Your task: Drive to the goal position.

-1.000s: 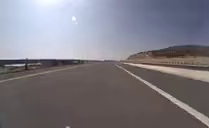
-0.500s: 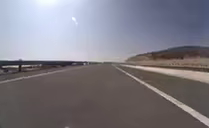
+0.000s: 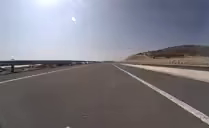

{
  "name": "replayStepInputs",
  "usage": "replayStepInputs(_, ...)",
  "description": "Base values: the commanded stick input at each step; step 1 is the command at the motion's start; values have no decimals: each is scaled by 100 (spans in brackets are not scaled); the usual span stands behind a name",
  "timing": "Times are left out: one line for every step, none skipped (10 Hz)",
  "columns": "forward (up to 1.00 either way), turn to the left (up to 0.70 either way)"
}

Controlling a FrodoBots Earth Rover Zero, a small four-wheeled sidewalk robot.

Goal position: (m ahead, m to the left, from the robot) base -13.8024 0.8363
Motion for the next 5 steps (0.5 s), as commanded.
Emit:
replayStepInputs(100, 0)
replayStepInputs(100, 0)
replayStepInputs(100, 0)
replayStepInputs(100, 0)
replayStepInputs(100, 0)
